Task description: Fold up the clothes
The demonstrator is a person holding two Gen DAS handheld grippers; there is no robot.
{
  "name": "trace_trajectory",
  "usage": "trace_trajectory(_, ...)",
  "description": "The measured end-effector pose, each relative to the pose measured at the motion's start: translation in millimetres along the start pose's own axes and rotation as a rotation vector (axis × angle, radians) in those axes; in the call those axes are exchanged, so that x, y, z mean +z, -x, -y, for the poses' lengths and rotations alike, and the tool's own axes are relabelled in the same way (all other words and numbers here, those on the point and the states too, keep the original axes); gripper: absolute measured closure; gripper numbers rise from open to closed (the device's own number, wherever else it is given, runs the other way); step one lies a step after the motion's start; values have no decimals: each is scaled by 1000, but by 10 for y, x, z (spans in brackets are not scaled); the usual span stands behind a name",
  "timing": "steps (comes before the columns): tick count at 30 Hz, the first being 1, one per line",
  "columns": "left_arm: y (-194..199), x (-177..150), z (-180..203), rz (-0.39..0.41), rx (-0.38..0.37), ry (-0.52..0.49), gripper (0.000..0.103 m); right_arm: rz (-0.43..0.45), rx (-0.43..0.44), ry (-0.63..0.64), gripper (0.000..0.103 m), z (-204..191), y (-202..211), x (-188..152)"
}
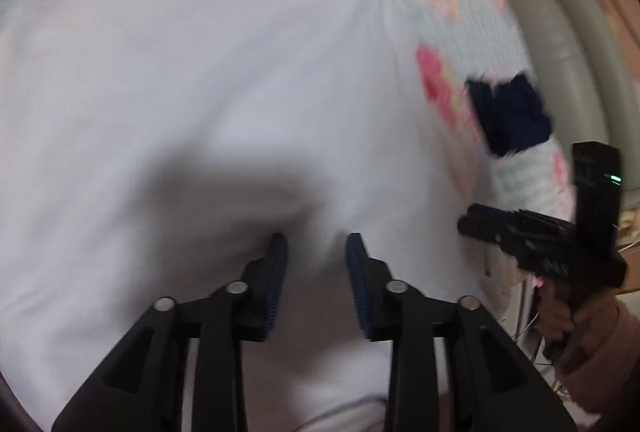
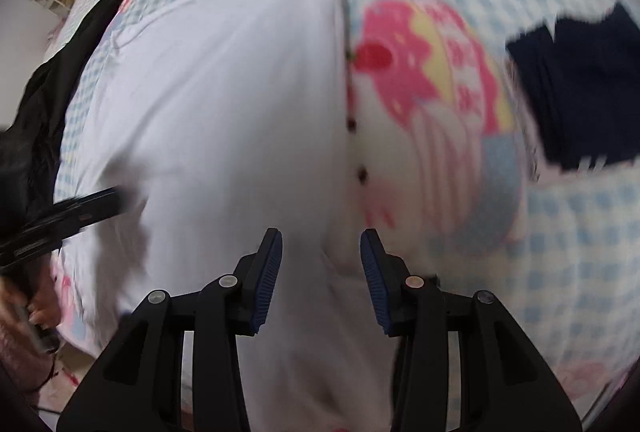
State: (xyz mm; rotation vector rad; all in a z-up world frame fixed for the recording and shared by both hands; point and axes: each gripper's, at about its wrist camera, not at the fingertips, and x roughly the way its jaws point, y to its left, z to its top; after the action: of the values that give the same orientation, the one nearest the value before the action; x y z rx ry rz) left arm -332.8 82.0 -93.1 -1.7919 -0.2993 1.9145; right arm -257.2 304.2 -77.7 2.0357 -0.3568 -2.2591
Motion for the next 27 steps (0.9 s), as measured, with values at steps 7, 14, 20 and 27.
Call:
trace_trajectory(7,180,43,-87,47,7,53,58,-23,-31,-40,61,262,-147,-96)
trace_trajectory(14,261,316,-276,92,57,45,58,116,54,-10,60,97,227,378)
trace_trajectory(20,286,902,-396,178,150,1,58,198,21,134,60,-269,53,1414)
trace_trajectory(27,527,1760,-1383,253,283,135,58,210,-89,152,60,-310,-371,2531)
